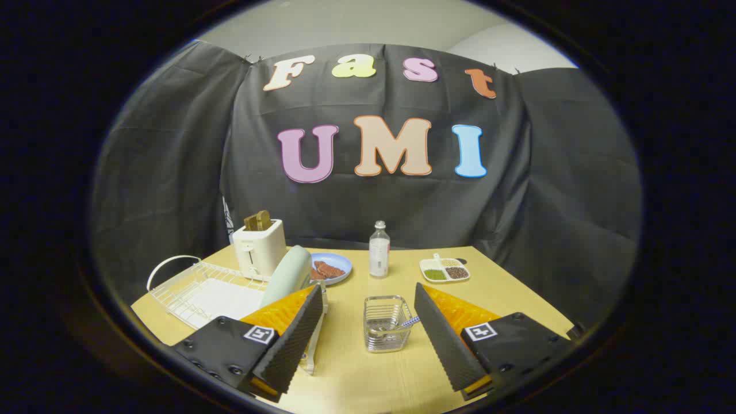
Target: Take the plate from the dish rack, then take the spoon from the basket and place it into the plate.
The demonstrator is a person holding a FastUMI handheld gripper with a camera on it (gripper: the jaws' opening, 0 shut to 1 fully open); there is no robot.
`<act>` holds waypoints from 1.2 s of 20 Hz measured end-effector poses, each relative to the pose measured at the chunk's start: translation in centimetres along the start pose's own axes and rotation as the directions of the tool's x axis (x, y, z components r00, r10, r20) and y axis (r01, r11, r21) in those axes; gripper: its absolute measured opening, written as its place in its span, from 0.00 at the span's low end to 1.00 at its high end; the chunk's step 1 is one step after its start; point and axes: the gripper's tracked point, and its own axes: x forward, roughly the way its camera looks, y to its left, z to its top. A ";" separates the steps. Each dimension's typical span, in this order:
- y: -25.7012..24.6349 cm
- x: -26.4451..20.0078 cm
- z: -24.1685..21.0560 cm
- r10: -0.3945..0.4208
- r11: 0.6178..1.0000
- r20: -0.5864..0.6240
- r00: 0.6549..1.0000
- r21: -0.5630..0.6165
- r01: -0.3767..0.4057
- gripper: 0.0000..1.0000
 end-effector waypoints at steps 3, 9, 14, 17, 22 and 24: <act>-0.1 0.1 -0.3 -0.008 1.000 -0.010 1.000 -0.001 0.008 1.00; -0.1 -0.2 -0.1 -0.015 1.000 -0.005 1.000 0.014 0.015 1.00; -0.1 -0.2 0.4 -0.020 0.999 0.012 1.000 0.032 0.019 1.00; -0.1 -0.2 1.5 -0.024 0.999 0.035 0.999 0.027 0.023 1.00; 1.3 0.9 3.2 -0.035 0.999 -0.012 0.999 -0.008 0.035 1.00; 2.9 2.0 3.4 -0.027 1.000 -0.081 0.996 -0.012 0.026 1.00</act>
